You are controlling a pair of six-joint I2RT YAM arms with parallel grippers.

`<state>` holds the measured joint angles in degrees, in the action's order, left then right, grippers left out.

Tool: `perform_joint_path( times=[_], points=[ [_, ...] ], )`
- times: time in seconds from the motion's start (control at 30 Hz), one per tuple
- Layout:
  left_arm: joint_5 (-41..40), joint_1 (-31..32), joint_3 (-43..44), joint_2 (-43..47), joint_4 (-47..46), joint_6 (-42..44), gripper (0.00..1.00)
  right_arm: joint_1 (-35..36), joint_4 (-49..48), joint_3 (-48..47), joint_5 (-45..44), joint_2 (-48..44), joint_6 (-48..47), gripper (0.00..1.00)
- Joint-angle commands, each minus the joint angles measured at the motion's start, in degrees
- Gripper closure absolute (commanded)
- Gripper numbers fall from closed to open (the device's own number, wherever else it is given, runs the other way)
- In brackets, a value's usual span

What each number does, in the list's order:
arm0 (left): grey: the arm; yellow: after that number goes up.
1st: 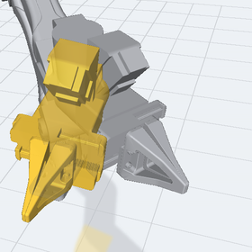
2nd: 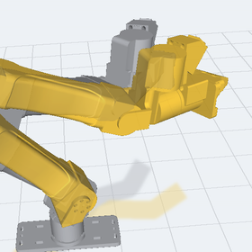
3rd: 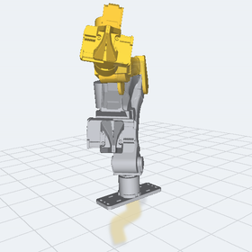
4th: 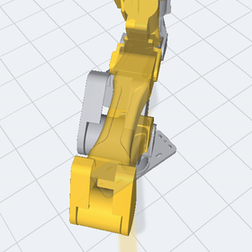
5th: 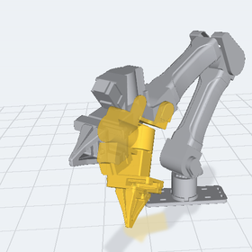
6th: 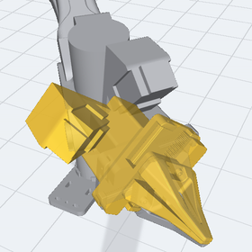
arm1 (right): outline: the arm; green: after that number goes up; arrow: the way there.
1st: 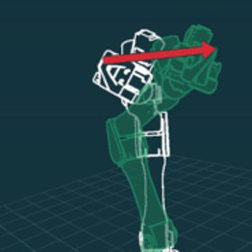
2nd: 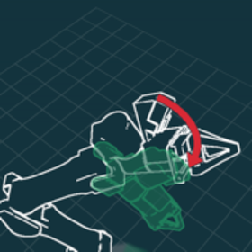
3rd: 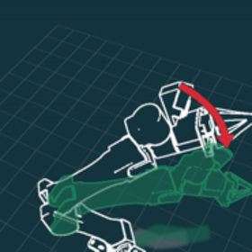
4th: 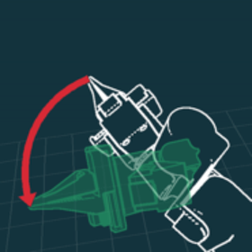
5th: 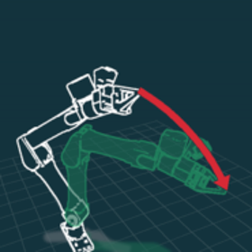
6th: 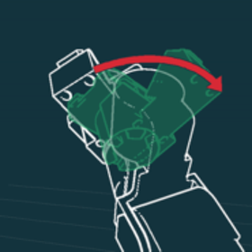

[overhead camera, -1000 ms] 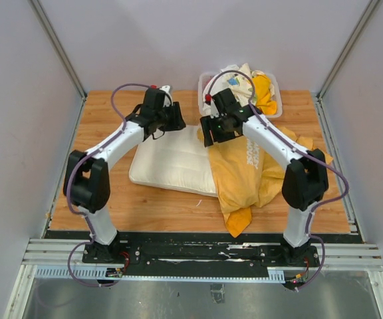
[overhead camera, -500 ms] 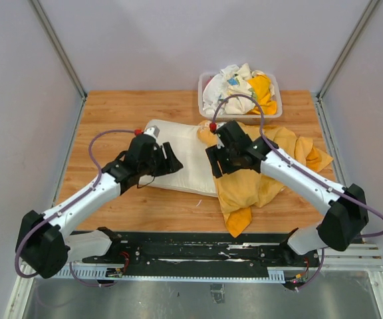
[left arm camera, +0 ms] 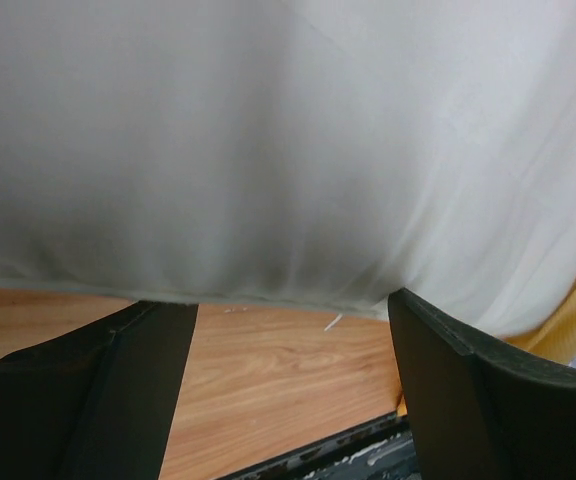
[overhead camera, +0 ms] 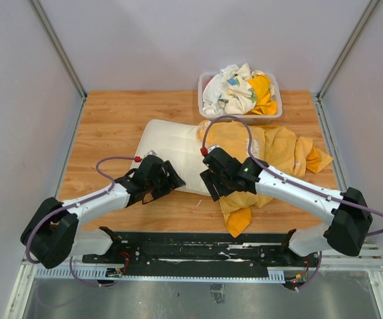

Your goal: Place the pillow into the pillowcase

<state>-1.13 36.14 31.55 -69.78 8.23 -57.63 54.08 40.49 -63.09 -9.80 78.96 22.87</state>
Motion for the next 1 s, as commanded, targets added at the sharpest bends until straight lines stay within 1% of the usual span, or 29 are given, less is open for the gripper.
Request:
perform_joint_path(
  times=[0.0,0.07,0.2,0.23,0.27,0.33,0.4,0.53,0.57,0.6,0.63,0.7,0.77,0.83,0.87,0.97],
  points=[
    [-4.98,0.33,0.20,-3.34,-6.67,-5.22,0.19,1.95,0.81,0.39,-3.38,1.81,1.69,0.34],
    [-7.11,0.33,-0.60,-3.92,-8.32,-6.97,0.18,2.30,0.82,0.88,-3.89,2.55,1.74,0.34],
    [-12.56,0.35,-3.48,-1.64,-12.79,-9.29,0.16,3.13,0.79,2.35,-4.85,4.16,2.20,0.34],
    [-13.67,0.34,-3.89,-0.99,-13.57,-9.45,0.16,3.40,0.79,2.65,-5.21,4.52,2.37,0.34],
    [-14.48,0.33,-4.29,-0.38,-14.42,-9.29,0.20,3.66,1.01,2.78,-5.53,4.93,2.58,0.34],
    [-15.65,0.33,-5.08,0.81,-15.82,-9.09,0.37,4.19,1.52,2.82,-6.17,5.71,3.10,0.35],
    [-16.08,0.33,-6.04,1.94,-17.54,-9.16,0.60,4.96,2.41,2.33,-7.24,6.69,3.59,0.36],
    [-15.55,0.33,-6.15,1.78,-18.80,-8.13,0.87,7.16,3.92,-0.10,-9.11,9.28,4.26,0.37],
    [-15.14,0.33,-6.24,1.37,-18.92,-8.07,0.89,7.32,3.98,-0.51,-9.16,9.95,4.35,0.37],
    [-14.56,0.33,-6.34,1.07,-19.79,-7.95,0.95,7.35,4.31,-0.81,-9.66,10.98,4.57,0.37],
    [-14.11,0.33,-6.40,0.79,-19.95,-8.05,0.99,7.35,4.44,-1.13,-10.51,11.96,4.77,0.39],
    [-13.39,0.33,-6.42,0.30,-20.55,-7.98,1.00,7.36,4.49,-1.48,-12.25,13.94,4.77,0.48],
    [-12.97,0.33,-6.39,0.28,-20.62,-7.79,1.00,7.30,5.30,-2.43,-13.58,15.71,5.02,0.72],
    [-12.50,0.31,-6.50,0.97,-20.89,-7.77,1.00,7.39,6.84,-3.86,-13.42,16.38,5.72,0.93],
    [-12.09,0.33,-6.60,1.41,-21.19,-7.89,1.00,7.54,7.30,-4.62,-13.07,16.03,5.70,0.98],
    [-10.82,0.33,-6.28,3.11,-21.92,-8.51,1.00,8.28,7.93,-7.51,-12.13,14.12,4.65,0.99]
  ],
)
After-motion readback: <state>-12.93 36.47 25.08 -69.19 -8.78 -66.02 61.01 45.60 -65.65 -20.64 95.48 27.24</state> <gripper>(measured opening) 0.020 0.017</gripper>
